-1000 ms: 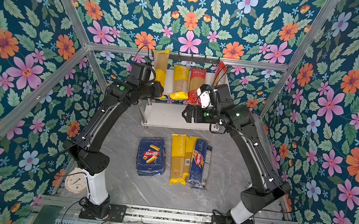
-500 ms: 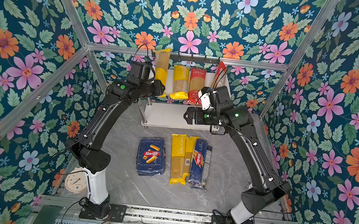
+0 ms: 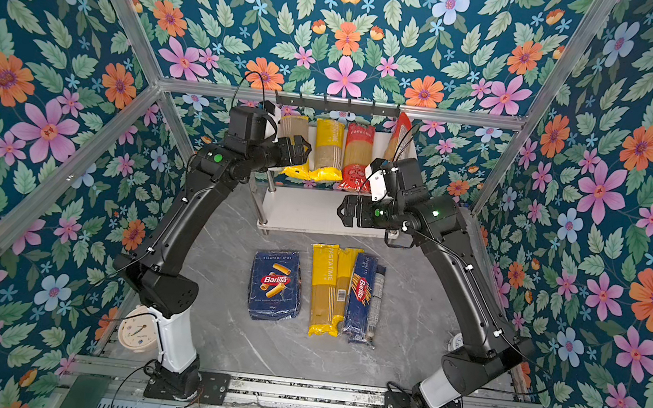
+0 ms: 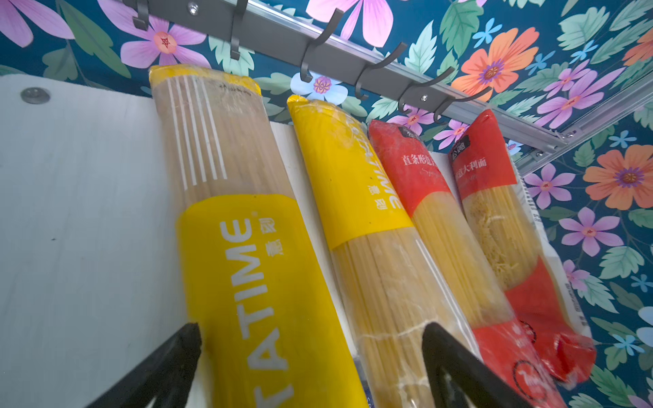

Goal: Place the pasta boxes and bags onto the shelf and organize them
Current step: 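Stand the Pastatime bag on the upper shelf beside the other yellow bag, then open the left gripper and draw it back from the shelf, then lower the left gripper onto the remaining yellow spaghetti bags on the table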

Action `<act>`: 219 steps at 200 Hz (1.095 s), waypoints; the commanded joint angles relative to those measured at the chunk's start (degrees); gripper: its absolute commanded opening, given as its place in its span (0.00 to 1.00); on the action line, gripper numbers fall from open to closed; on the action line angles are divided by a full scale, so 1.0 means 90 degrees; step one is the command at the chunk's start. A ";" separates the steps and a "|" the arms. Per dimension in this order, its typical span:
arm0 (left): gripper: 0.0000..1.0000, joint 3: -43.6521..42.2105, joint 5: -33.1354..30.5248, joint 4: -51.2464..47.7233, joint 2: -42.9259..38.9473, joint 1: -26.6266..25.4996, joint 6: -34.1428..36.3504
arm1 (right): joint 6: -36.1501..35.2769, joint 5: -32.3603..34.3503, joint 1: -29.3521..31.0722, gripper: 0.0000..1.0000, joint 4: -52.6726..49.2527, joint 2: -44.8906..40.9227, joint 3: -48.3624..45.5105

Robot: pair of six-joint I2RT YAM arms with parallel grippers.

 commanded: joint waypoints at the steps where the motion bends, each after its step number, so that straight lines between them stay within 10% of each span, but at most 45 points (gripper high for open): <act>1: 1.00 -0.0296 0.0025 0.0077 -0.0373 0.0003 0.0067 | 0.0078 0.0099 0.0001 0.99 -0.0124 -0.0104 -0.0055; 122: 1.00 -0.5523 -0.1777 0.0379 -0.4012 -0.1213 -0.1256 | 0.1011 0.0099 0.0409 0.99 -0.0007 -0.2261 -0.2817; 219: 0.99 -0.7646 -0.2220 0.1252 -0.3805 -0.3515 -0.2993 | 0.1753 0.0944 0.1040 0.99 -0.0738 -0.3816 -0.3865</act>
